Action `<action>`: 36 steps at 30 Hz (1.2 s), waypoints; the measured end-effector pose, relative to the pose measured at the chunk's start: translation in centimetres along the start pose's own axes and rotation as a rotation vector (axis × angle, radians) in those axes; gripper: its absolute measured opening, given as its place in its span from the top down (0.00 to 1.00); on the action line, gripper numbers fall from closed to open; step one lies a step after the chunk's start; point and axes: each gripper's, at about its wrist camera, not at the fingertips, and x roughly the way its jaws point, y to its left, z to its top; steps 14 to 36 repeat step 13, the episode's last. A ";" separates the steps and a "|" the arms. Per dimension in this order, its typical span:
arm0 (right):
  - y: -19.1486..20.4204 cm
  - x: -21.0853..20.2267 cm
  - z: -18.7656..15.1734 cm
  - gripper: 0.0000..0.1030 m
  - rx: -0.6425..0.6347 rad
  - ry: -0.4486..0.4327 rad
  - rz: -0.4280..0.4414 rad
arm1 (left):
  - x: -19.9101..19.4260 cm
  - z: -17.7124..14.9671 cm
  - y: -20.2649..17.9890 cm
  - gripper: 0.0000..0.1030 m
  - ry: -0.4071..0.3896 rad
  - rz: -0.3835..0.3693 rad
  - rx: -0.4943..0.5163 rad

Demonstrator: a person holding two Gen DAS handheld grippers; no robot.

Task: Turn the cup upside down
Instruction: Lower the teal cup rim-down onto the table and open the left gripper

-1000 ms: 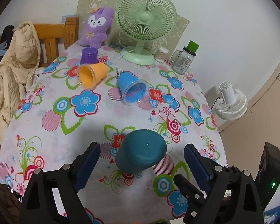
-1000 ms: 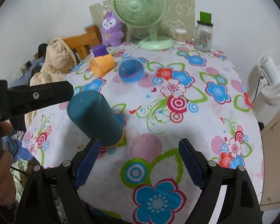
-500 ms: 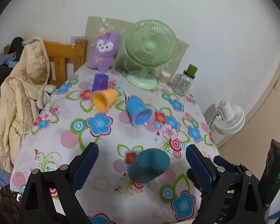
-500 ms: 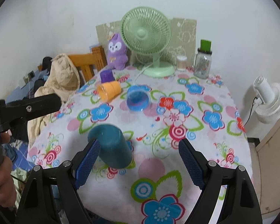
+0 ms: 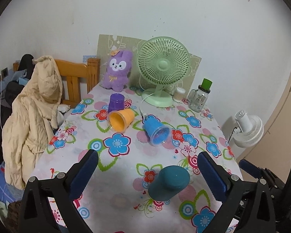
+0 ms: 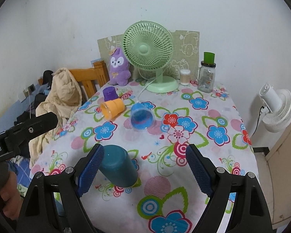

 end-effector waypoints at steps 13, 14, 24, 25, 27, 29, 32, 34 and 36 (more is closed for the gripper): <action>0.3 0.0 0.3 0.15 -0.004 -0.008 0.005 | 0.1 -0.1 0.1 0.00 -0.010 0.009 0.012; 0.3 0.0 0.3 0.15 -0.004 -0.008 0.005 | 0.1 -0.1 0.1 0.00 -0.010 0.009 0.012; 0.3 0.0 0.3 0.15 -0.004 -0.008 0.005 | 0.1 -0.1 0.1 0.00 -0.010 0.009 0.012; 0.3 0.0 0.3 0.15 -0.004 -0.008 0.005 | 0.1 -0.1 0.1 0.00 -0.010 0.009 0.012; 0.3 0.0 0.3 0.15 -0.004 -0.008 0.005 | 0.1 -0.1 0.1 0.00 -0.010 0.009 0.012; 0.3 0.0 0.3 0.15 -0.004 -0.008 0.005 | 0.1 -0.1 0.1 0.00 -0.010 0.009 0.012; 0.3 0.0 0.3 0.15 -0.004 -0.008 0.005 | 0.1 -0.1 0.1 0.00 -0.010 0.009 0.012; 0.3 0.0 0.3 0.15 -0.004 -0.008 0.005 | 0.1 -0.1 0.1 0.00 -0.010 0.009 0.012; 0.3 0.0 0.3 0.15 -0.004 -0.008 0.005 | 0.1 -0.1 0.1 0.00 -0.010 0.009 0.012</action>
